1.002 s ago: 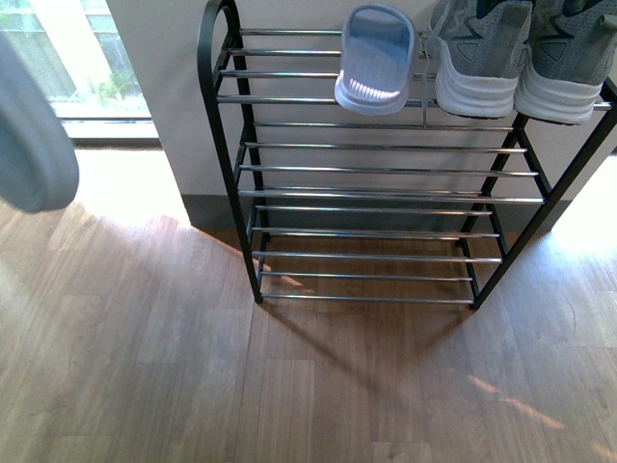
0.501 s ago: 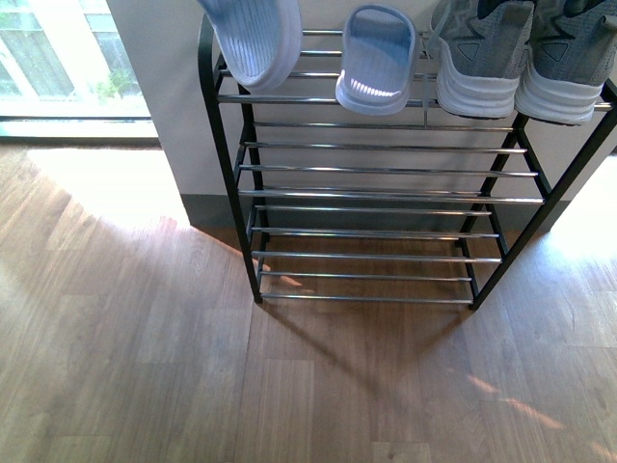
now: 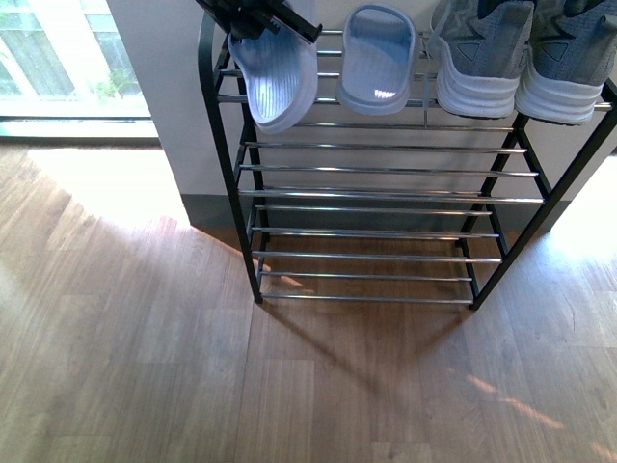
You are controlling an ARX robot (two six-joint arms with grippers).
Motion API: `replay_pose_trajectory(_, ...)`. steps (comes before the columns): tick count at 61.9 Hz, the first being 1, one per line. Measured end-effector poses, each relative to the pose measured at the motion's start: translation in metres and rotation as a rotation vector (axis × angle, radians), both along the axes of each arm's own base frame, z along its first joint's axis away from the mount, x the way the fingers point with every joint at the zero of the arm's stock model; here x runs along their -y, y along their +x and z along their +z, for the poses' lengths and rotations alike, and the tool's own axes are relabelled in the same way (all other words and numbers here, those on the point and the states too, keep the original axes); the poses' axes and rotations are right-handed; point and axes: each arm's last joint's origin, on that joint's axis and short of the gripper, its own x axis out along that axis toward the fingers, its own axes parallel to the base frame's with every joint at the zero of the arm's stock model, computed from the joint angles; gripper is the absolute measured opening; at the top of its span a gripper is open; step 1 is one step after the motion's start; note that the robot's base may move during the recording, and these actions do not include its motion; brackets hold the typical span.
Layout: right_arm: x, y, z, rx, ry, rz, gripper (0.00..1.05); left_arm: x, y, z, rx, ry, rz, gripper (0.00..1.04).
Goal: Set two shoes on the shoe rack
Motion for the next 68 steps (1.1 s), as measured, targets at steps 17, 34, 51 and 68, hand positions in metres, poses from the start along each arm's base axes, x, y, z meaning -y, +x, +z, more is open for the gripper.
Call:
replay_pose_trajectory(17, 0.0, 0.0, 0.0, 0.0, 0.0, 0.0, 0.96, 0.008, 0.007, 0.002, 0.076, -0.003, -0.015, 0.02)
replay_pose_trajectory(34, 0.0, 0.0, 0.0, 0.0, 0.0, 0.0, 0.96, 0.008, 0.007, 0.004, 0.086, 0.0, -0.012, 0.29)
replay_pose_trajectory(51, 0.0, 0.0, 0.0, 0.0, 0.0, 0.0, 0.96, 0.009, 0.007, 0.005, 0.084, -0.042, -0.024, 0.74)
replay_pose_trajectory(68, 0.0, 0.0, 0.0, 0.0, 0.0, 0.0, 0.96, 0.029, -0.022, 0.101, 0.279, -0.44, -0.042, 0.96)
